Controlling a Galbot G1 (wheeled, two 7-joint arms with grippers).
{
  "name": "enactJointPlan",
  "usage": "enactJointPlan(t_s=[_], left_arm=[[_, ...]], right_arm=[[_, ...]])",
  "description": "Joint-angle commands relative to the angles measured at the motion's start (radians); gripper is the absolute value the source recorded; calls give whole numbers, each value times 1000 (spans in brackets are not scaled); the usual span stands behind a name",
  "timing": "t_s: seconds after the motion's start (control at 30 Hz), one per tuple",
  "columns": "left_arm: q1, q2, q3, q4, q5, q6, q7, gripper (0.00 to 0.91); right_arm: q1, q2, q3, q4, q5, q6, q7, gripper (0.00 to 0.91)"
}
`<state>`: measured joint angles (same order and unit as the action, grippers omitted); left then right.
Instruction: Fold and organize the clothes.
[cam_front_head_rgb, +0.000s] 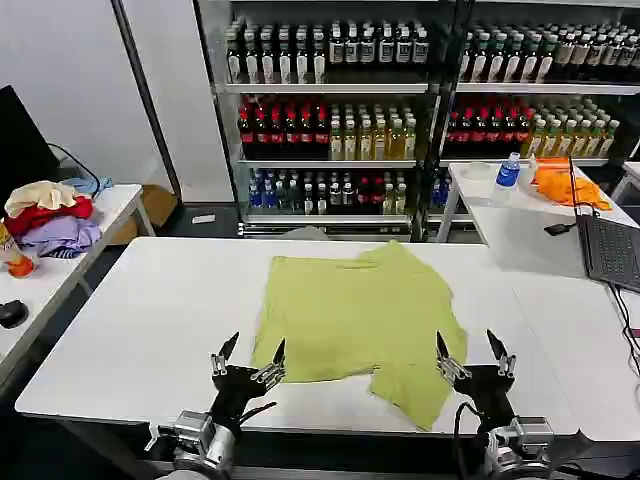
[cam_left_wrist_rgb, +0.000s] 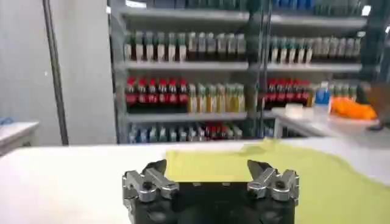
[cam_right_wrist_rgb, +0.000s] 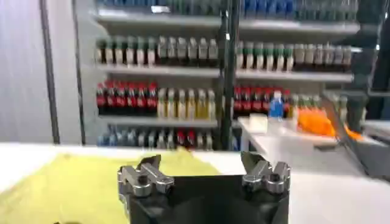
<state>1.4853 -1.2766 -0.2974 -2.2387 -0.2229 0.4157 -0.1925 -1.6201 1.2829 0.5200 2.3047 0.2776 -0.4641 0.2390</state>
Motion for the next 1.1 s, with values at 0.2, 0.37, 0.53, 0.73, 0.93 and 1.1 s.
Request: enactJointPlan(t_s=[0.2,0.37,0.53,0.73,0.93,1.1], left_arm=[[-49,82,0,73,-91,163,-49,907],[-96,83,33,134,-93,163,-48,907],[-138,71,62,193,-93,162,-52,907],[-176,64,84,278,-67,164,-59,907],[-189,66,95,301,-62,164,-65,20],[-183,73,109,303,-62,164,-67,20]], right_arm=[[-23,-9,-103,-15,1,-116,47,907],[-29,-3,-124,-54,-28,-115,65,907],[-37,7,-156,-70,-39,-114,67,907],[-21,27,-186,-107,-62,-95,87,907],[-22,31,-199,-110,-66,-89,94,343],[-26,31,-207,-110,-64,-79,108,0]])
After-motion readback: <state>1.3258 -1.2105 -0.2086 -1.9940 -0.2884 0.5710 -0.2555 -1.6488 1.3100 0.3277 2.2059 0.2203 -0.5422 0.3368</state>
